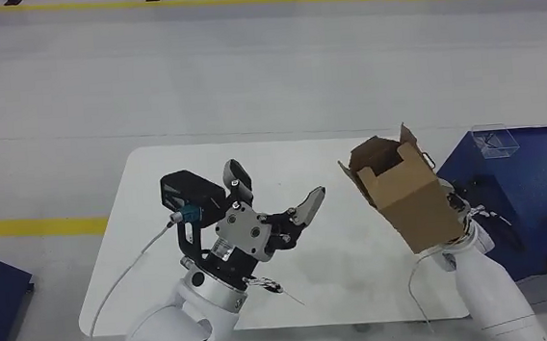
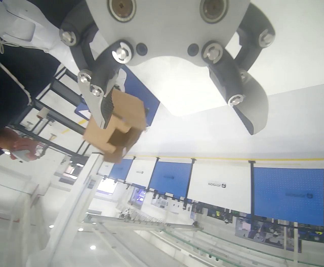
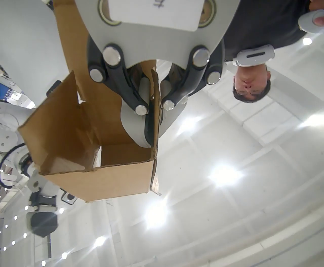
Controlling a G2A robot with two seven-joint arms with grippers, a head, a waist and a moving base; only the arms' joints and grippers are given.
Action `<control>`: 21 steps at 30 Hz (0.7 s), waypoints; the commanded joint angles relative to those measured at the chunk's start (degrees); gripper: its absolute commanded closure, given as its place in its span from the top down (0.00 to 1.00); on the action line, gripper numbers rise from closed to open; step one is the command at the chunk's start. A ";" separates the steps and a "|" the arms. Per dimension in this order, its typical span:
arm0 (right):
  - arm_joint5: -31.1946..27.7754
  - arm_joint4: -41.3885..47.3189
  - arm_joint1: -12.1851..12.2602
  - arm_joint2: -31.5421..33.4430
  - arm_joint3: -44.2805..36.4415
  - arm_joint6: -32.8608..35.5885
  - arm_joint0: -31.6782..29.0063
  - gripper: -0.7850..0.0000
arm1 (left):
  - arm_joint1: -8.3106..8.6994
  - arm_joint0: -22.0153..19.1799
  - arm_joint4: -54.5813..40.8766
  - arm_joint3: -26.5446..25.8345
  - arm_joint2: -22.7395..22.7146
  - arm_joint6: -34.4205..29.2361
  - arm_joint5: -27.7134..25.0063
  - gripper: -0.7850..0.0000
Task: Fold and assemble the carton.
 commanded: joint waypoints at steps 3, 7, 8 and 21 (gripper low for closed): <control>-10.84 -3.06 -1.56 -3.10 5.72 5.39 5.82 0.00 | -2.33 -4.16 -9.15 0.00 3.60 -6.59 19.24 1.00; -15.24 0.17 -3.03 -4.66 10.14 5.39 10.04 0.00 | -5.69 -13.04 -22.92 0.00 4.48 -5.62 35.97 1.00; -16.16 0.76 -3.32 -4.67 11.60 5.39 10.98 0.00 | -5.69 -13.04 -22.92 0.00 4.48 -5.62 35.97 1.00; -19.32 1.16 -4.04 -4.29 10.76 5.39 10.67 0.00 | -7.04 -10.63 -35.95 0.00 2.48 -4.56 37.71 1.00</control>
